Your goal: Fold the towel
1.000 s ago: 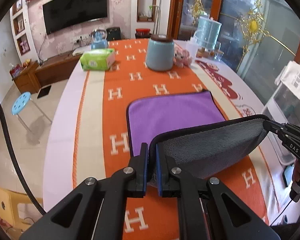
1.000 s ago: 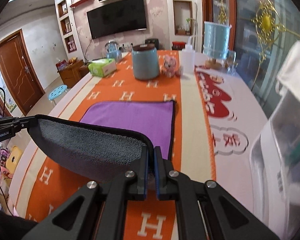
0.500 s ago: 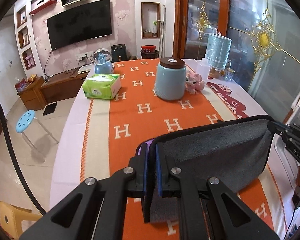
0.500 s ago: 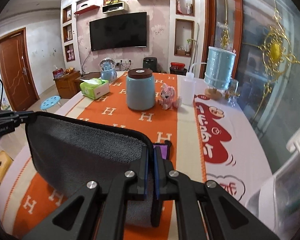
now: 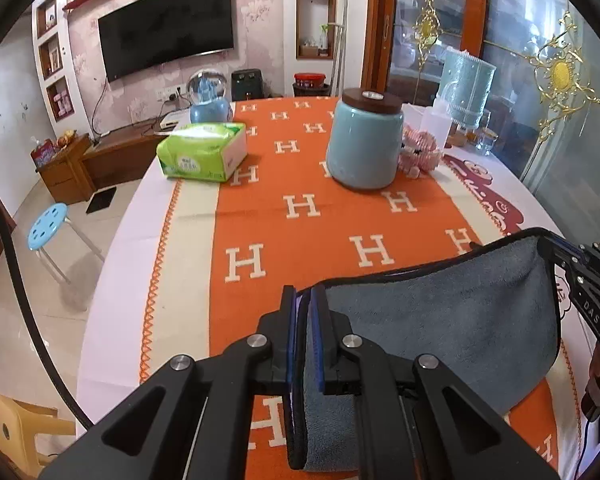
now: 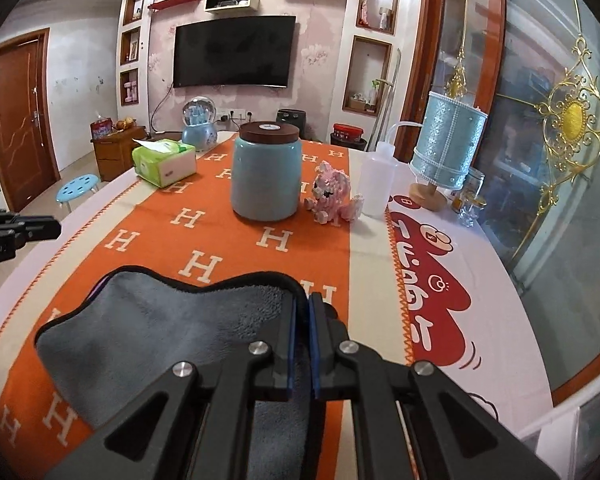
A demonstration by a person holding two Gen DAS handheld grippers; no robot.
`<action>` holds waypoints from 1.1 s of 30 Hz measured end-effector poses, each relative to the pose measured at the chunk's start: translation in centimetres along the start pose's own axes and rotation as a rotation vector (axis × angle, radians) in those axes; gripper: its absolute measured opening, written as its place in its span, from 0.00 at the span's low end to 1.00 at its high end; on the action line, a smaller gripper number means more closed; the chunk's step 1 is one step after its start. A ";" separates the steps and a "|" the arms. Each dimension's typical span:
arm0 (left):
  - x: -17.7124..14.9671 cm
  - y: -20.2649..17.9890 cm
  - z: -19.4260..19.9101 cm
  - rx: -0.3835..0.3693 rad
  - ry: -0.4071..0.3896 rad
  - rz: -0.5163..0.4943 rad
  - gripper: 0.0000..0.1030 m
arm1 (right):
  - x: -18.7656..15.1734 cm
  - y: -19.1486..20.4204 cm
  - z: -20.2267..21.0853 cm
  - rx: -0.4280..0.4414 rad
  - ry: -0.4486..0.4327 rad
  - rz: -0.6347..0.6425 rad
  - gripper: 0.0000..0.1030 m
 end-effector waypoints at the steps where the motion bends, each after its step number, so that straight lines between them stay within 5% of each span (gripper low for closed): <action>1: -0.2 0.0 -0.2 -0.001 0.006 0.002 0.05 | -0.1 0.0 -0.3 0.002 0.010 -0.004 0.07; 3: -0.5 0.1 -0.8 -0.005 0.023 0.010 0.05 | -0.3 -0.2 -1.0 -0.001 0.031 -0.019 0.10; 10: -1.4 -0.1 -1.7 -0.012 0.051 0.019 0.05 | -1.3 -0.9 -1.9 -0.014 0.057 -0.069 0.43; 21: -1.3 -1.1 1.0 -0.028 0.036 0.010 0.05 | -0.9 -1.1 0.4 -0.015 0.027 -0.079 0.52; 33: -2.4 -1.8 8.0 -0.037 -0.018 0.010 0.06 | -0.7 -0.9 6.7 -0.019 -0.026 -0.111 0.66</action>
Point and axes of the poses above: each gripper's, at about its wrist camera, not at the fingertips, and z roughly against the way its jaws point, y to its left, x to its top, the point moved 8 cm from there along -z, roughly the way its jaws point, and after that the axes turned 7 degrees about z, right-handed, at the moved point
